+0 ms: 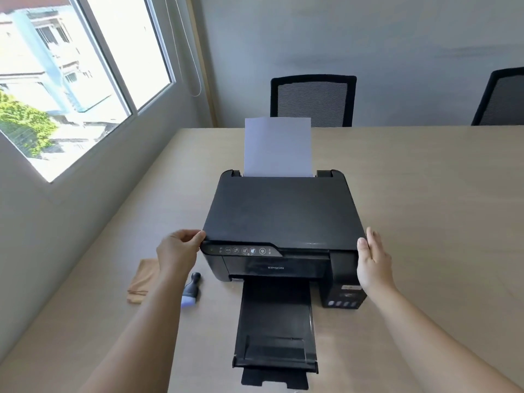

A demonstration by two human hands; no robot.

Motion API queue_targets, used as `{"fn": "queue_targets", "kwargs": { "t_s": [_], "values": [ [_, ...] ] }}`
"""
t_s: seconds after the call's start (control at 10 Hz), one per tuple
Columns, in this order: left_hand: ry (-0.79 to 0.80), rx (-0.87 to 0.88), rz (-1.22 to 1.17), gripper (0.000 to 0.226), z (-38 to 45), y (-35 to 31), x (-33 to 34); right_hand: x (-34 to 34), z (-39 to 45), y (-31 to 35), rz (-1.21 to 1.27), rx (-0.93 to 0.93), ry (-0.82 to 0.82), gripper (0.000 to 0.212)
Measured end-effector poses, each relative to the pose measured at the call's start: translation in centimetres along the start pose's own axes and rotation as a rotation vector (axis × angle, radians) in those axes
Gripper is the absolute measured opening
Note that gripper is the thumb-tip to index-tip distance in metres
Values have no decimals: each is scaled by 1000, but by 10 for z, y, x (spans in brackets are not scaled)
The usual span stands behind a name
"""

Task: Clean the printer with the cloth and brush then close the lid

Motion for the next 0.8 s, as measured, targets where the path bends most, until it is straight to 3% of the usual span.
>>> {"fn": "queue_targets", "kwargs": {
  "t_s": [0.2, 0.3, 0.5, 0.8],
  "values": [
    [6, -39, 2, 14, 0, 18, 6, 1, -10, 6, 156, 35, 61, 49],
    [69, -120, -261, 25, 4, 45, 22, 3, -12, -5, 281, 134, 59, 51],
    [14, -100, -398, 9, 15, 51, 26, 8, -12, -4, 282, 171, 50, 53],
    [62, -90, -433, 21, 11, 60, 33, 7, -13, -3, 285, 137, 53, 52]
  ]
}}
Point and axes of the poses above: each hand's wrist, its own z-axis towards the middle knuckle, its own x-axis out of the palm, y = z × x, the point moved 10 cm from there along z, towards the middle knuckle, and after that the axes turned 6 degrees about -z, right-handed, at the moved point
